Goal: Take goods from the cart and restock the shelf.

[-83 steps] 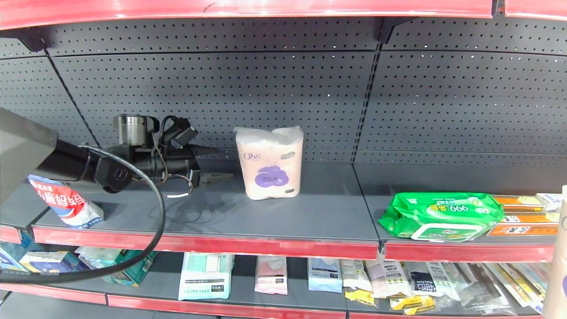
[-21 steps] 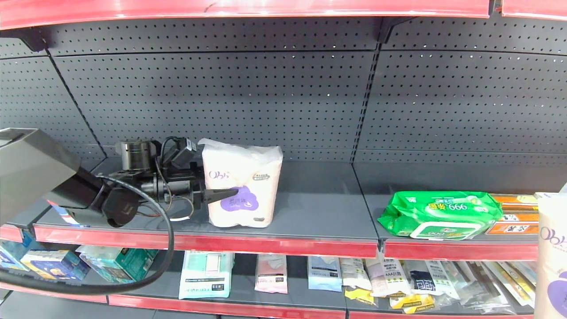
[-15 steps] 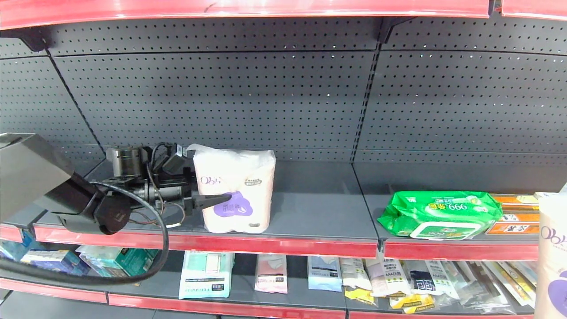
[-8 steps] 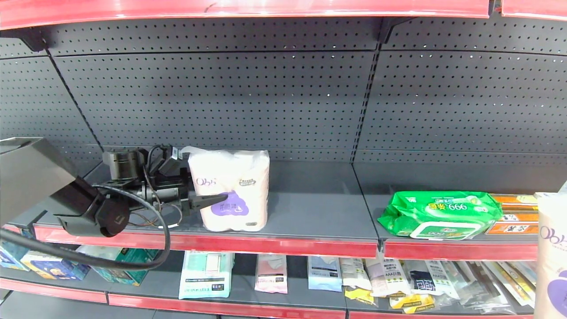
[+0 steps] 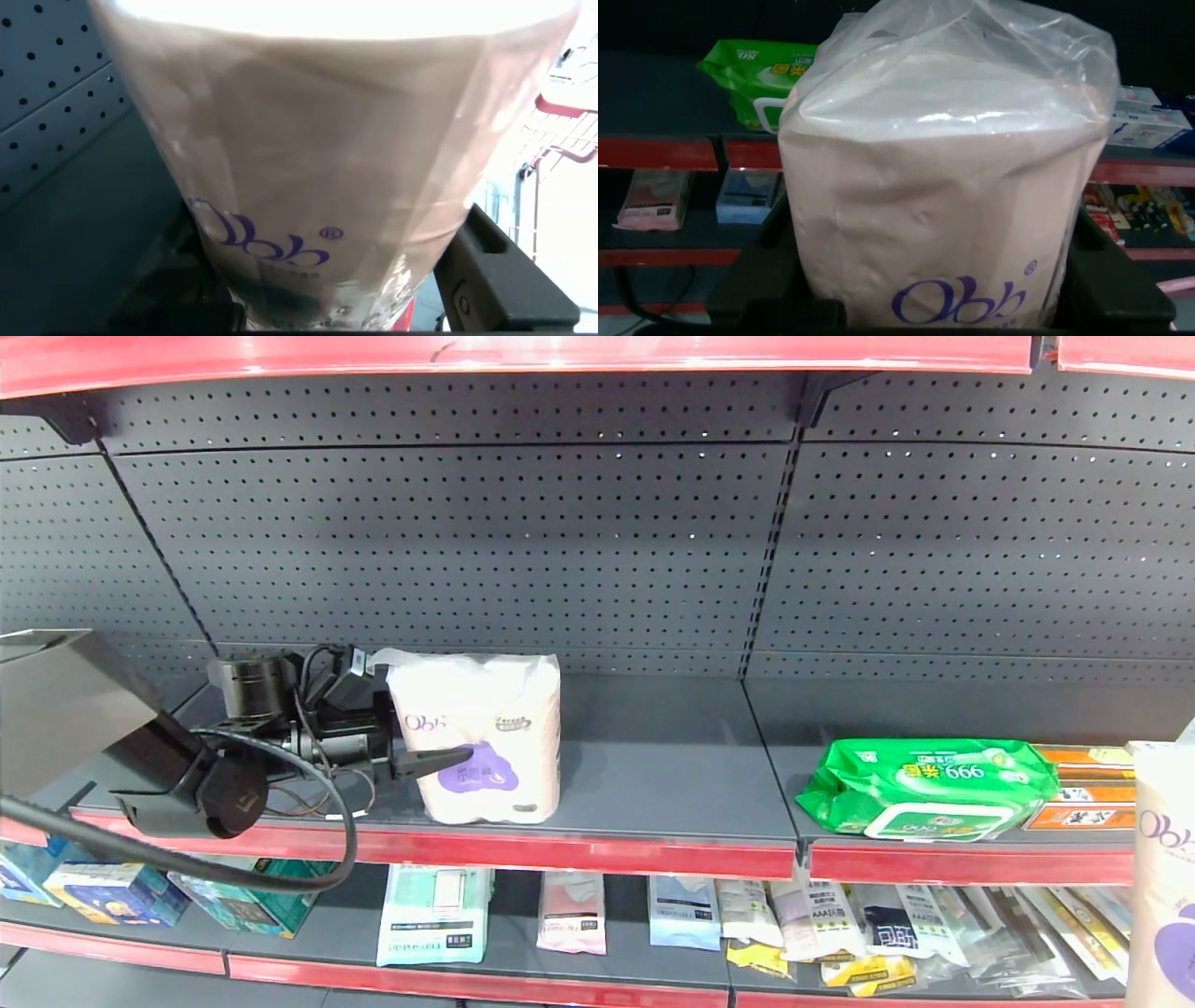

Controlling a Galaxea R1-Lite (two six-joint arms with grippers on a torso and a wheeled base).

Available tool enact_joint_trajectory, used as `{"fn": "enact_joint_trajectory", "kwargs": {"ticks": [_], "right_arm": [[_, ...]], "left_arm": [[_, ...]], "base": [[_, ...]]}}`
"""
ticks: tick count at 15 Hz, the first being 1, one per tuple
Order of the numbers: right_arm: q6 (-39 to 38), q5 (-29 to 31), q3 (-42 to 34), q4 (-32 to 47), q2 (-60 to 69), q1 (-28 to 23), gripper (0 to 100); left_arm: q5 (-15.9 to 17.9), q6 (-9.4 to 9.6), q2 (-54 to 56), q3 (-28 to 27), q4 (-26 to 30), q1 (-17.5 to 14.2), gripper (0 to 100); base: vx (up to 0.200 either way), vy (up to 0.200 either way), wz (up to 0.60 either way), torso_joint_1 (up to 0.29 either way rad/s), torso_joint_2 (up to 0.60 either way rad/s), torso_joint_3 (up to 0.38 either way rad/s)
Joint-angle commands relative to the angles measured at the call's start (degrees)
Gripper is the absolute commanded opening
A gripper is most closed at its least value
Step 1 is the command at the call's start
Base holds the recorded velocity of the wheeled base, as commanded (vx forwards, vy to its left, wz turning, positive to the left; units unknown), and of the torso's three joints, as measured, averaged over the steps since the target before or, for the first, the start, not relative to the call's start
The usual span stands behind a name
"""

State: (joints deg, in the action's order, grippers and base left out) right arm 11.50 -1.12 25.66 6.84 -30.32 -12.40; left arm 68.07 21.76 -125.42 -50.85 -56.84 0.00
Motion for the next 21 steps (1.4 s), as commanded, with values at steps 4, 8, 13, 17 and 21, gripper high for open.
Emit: {"fn": "enact_joint_trajectory", "kwargs": {"ticks": [4, 8, 13, 17, 21], "right_arm": [[0.02, 0.07, 0.27, 0.02, -0.27, 0.01, 0], [0.02, 0.07, 0.35, 0.02, -0.36, 0.01, 0], [0.19, 0.15, 0.35, 0.02, -0.44, 0.01, 0], [0.19, 0.24, 0.27, 0.02, -0.53, 0.01, 0], [0.28, 0.24, 0.35, 0.02, -0.53, 0.01, 0]], "left_arm": [[1.01, 0.04, 0.26, 1.63, -0.55, -0.09, 0], [1.71, -0.14, 0.08, 2.68, -1.51, 0.0, 0], [3.73, -0.4, 0.0, 2.95, -1.51, -0.09, 0], [5.32, -0.49, -0.18, 2.95, -1.43, -0.09, 0], [5.49, -0.58, -1.06, 2.77, -1.43, 0.0, 0]], "base": [[0.0, 0.0, 0.0, 0.0, 0.0, 0.0], [0.0, 0.0, 0.0, 0.0, 0.0, 0.0], [0.0, 0.0, 0.0, 0.0, 0.0, 0.0], [0.0, 0.0, 0.0, 0.0, 0.0, 0.0], [0.0, 0.0, 0.0, 0.0, 0.0, 0.0]]}}
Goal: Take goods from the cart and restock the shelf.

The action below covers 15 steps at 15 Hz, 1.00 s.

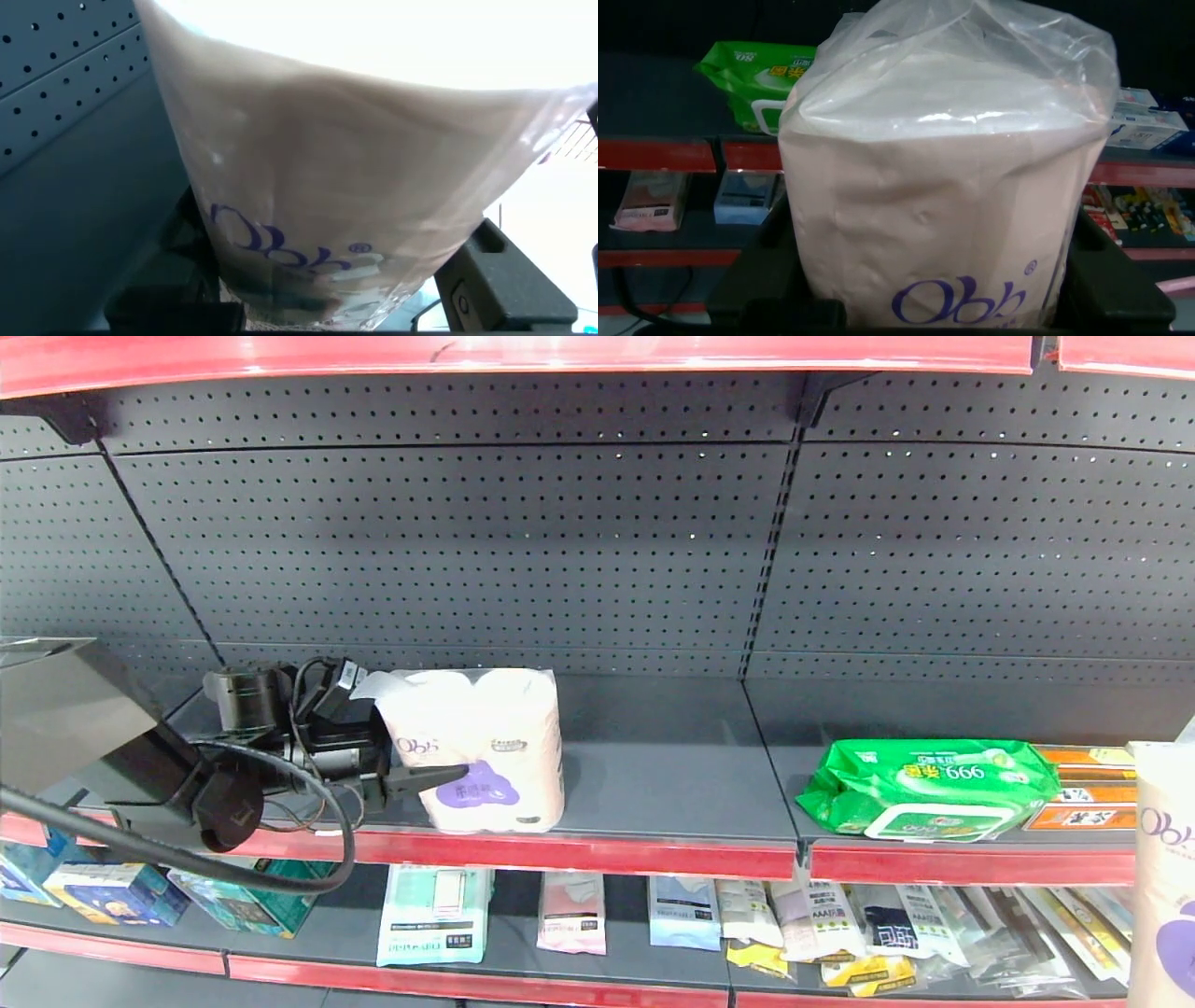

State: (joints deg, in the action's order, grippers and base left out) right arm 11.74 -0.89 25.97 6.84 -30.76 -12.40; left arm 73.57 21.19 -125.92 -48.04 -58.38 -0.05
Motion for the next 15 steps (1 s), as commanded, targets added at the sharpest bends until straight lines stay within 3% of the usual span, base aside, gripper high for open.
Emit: {"fn": "enact_joint_trajectory", "kwargs": {"ticks": [1, 10, 12, 15], "right_arm": [[0.04, 0.01, 0.05, 0.02, -0.09, 0.01, 0], [0.04, 0.01, 0.05, 0.02, -0.71, 0.01, 0], [0.04, 0.01, 0.05, 0.02, -0.71, 0.01, 0], [0.57, 0.01, 0.05, 0.02, -0.71, -0.08, 0]], "left_arm": [[-0.01, -0.01, -1.09, 0.05, 0.02, -0.04, 0], [-0.01, 0.26, -1.61, -0.3, -0.07, 0.05, 0], [-0.09, -1.06, -1.44, 0.05, -0.07, 0.05, 0], [-0.71, -0.45, -1.79, 0.05, -1.38, 0.22, 0]], "base": [[0.0, 0.0, 0.0, 0.0, 0.0, 0.0], [0.0, 0.0, 0.0, 0.0, 0.0, 0.0], [0.0, 0.0, 0.0, 0.0, 0.0, 0.0], [0.0, 0.0, 0.0, 0.0, 0.0, 0.0]]}}
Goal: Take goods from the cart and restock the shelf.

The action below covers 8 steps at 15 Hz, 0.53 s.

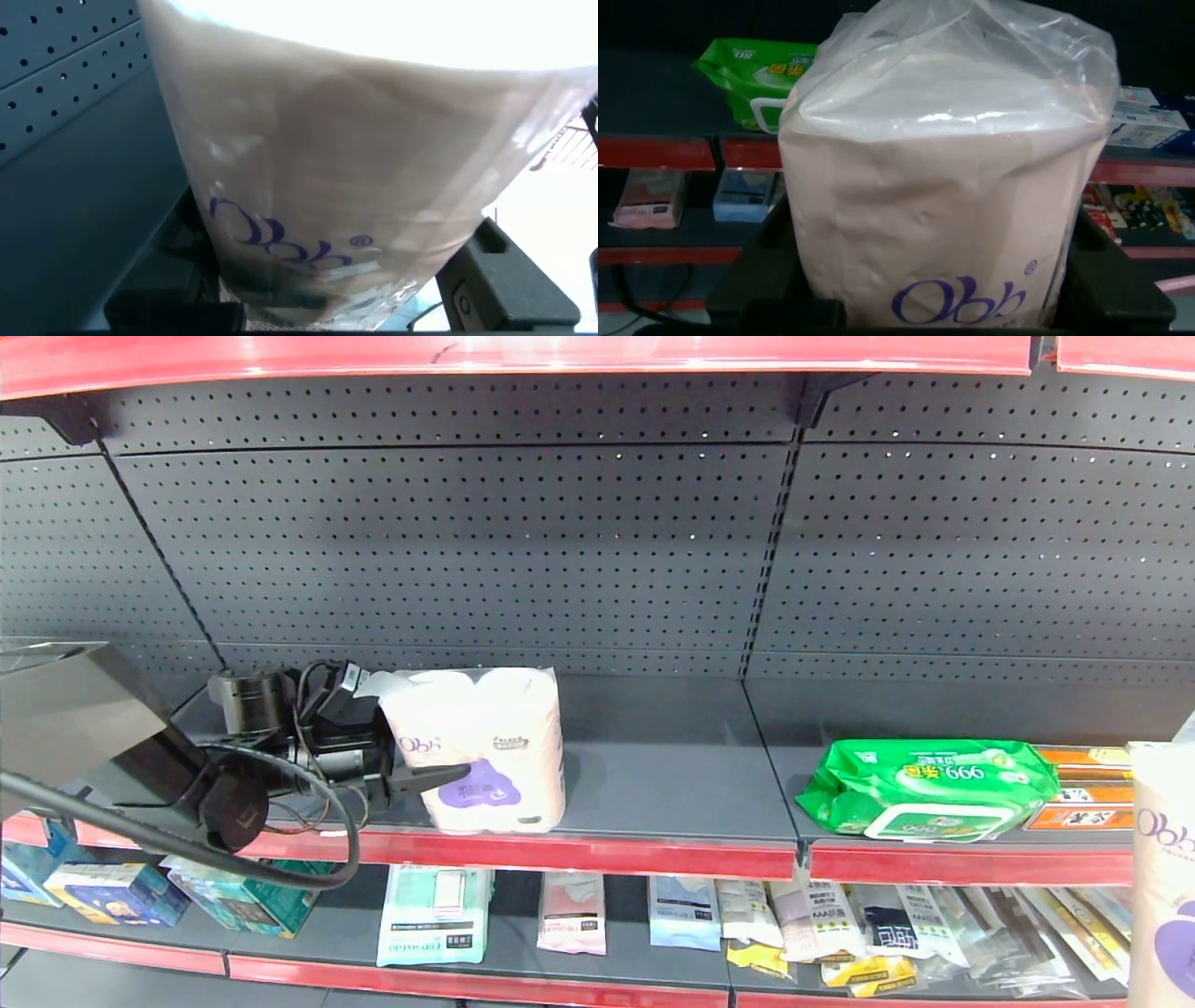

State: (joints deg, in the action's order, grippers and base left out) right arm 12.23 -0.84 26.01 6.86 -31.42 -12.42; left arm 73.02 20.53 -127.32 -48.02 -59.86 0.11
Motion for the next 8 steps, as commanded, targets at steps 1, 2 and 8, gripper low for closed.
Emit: {"fn": "enact_joint_trajectory", "kwargs": {"ticks": [1, 2, 8], "right_arm": [[0.25, -0.04, 0.0, -0.01, 0.04, 0.03, 0], [0.25, -0.04, -0.09, -0.01, 0.04, -0.06, 0], [0.25, -0.04, 0.0, -0.01, 0.04, 0.03, 0]], "left_arm": [[-0.16, -0.4, -0.47, 0.03, -0.88, 0.07, 100], [-0.16, -2.07, -0.39, 0.12, -1.4, 0.07, 100], [-0.16, -4.36, 1.46, 1.35, -6.06, -0.2, 100]], "base": [[0.0, 0.0, 0.0, 0.0, 0.0, 0.0], [0.0, 0.0, 0.0, 0.0, 0.0, 0.0], [0.0, 0.0, 0.0, 0.0, 0.0, 0.0]]}}
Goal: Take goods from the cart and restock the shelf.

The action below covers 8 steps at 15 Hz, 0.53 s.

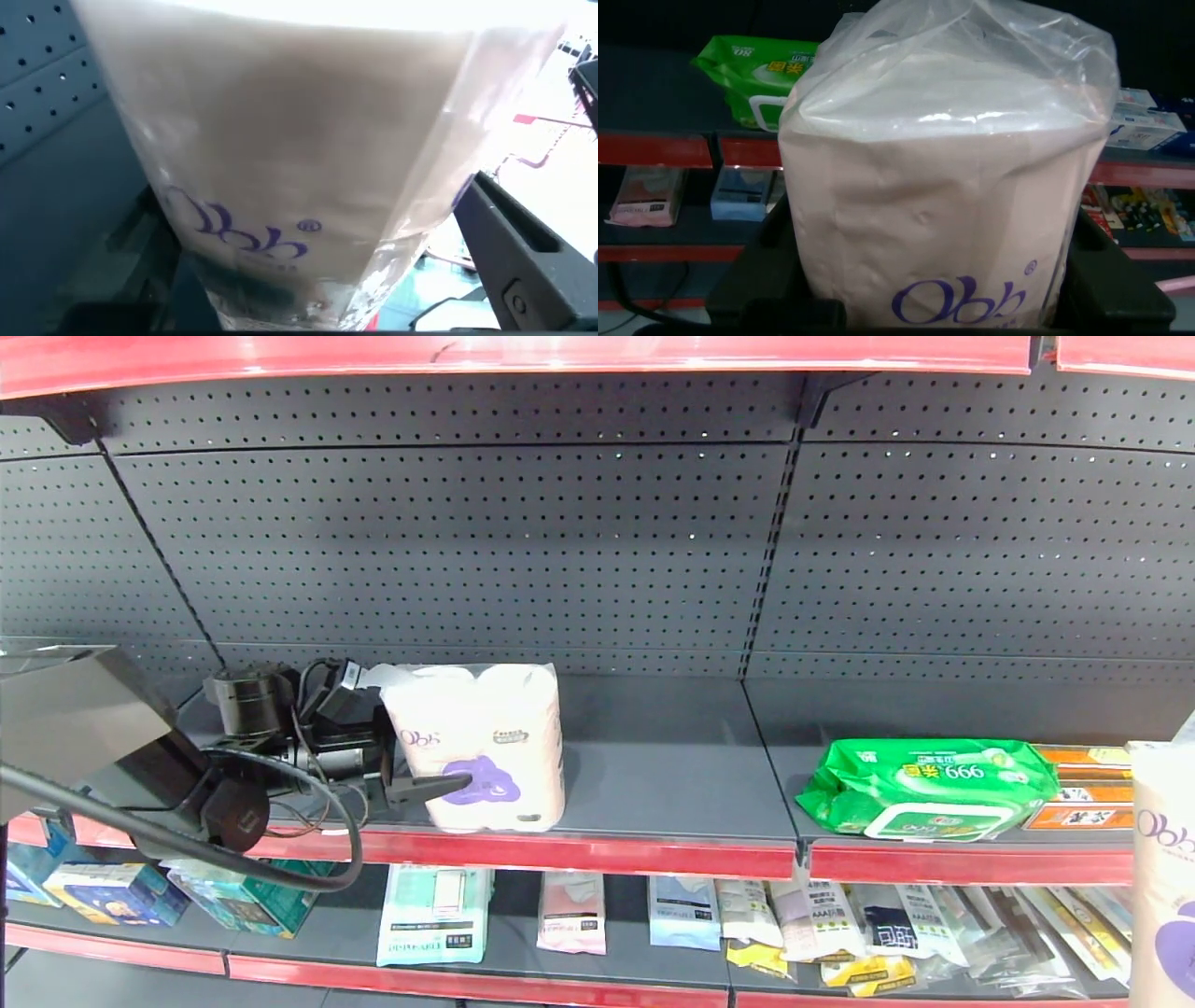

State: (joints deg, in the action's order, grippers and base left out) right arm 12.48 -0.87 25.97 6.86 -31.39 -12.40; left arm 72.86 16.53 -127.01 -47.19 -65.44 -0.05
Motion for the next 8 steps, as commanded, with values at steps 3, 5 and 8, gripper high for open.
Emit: {"fn": "enact_joint_trajectory", "kwargs": {"ticks": [3, 5, 8], "right_arm": [[0.0, -0.1, -0.57, -0.01, 0.01, 0.01, 0], [0.0, -0.1, -1.09, -0.01, 0.19, 0.01, 0], [0.35, -0.1, -2.15, -0.01, 0.63, 0.01, 0]], "left_arm": [[-1.58, -3.43, 3.7, 2.45, -4.52, -0.04, 100], [-2.37, -10.38, 5.37, 2.63, -10.76, -0.74, 100], [-8.7, -24.97, 5.9, 2.72, -24.56, -0.74, 100]], "base": [[0.0, 0.0, 0.0, 0.0, 0.0, 0.0], [0.0, 0.0, 0.0, 0.0, 0.0, 0.0], [0.0, 0.0, 0.0, 0.0, 0.0, 0.0]]}}
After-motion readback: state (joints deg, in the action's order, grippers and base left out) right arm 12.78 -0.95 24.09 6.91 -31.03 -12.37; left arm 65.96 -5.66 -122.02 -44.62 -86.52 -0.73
